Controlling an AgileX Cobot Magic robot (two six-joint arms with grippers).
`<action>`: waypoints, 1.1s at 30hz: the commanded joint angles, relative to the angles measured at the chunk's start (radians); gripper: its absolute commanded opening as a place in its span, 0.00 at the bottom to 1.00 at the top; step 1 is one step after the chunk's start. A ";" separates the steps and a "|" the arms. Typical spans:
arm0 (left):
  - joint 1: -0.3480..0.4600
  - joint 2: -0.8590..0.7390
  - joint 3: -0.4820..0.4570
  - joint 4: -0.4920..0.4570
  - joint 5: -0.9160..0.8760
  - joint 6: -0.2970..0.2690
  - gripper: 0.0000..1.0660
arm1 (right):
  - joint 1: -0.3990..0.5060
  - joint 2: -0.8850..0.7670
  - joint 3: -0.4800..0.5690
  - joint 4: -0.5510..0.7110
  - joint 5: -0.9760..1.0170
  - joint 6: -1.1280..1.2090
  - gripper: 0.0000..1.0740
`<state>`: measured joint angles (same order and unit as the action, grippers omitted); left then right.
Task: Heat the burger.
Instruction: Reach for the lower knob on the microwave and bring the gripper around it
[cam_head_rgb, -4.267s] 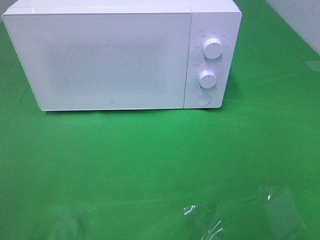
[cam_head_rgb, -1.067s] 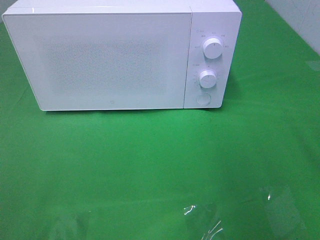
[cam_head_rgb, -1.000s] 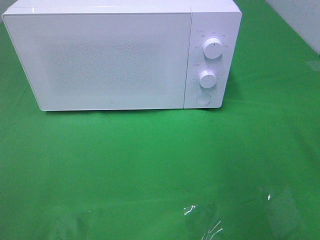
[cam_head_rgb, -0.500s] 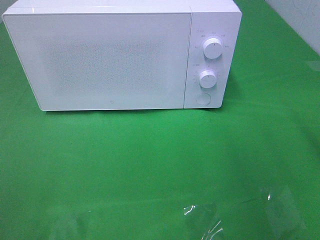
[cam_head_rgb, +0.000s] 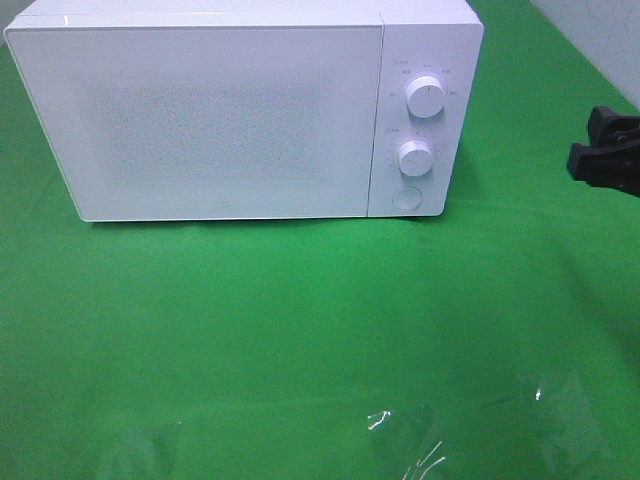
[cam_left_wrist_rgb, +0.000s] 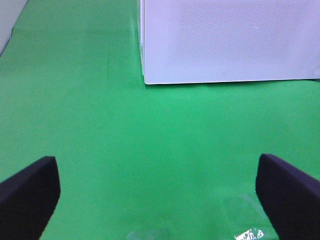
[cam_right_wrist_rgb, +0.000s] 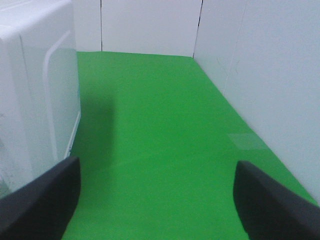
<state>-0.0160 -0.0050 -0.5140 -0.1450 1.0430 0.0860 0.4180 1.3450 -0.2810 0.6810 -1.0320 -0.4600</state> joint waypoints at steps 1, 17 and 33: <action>0.001 -0.019 0.004 -0.004 -0.008 -0.004 0.94 | 0.132 0.071 -0.010 0.129 -0.123 -0.034 0.75; 0.001 -0.019 0.004 -0.004 -0.008 -0.004 0.94 | 0.403 0.324 -0.206 0.314 -0.185 -0.035 0.72; 0.001 -0.019 0.004 -0.004 -0.008 -0.004 0.94 | 0.408 0.514 -0.370 0.295 -0.173 0.022 0.71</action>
<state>-0.0160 -0.0050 -0.5140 -0.1450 1.0430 0.0860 0.8260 1.8370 -0.6300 0.9970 -1.1970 -0.4470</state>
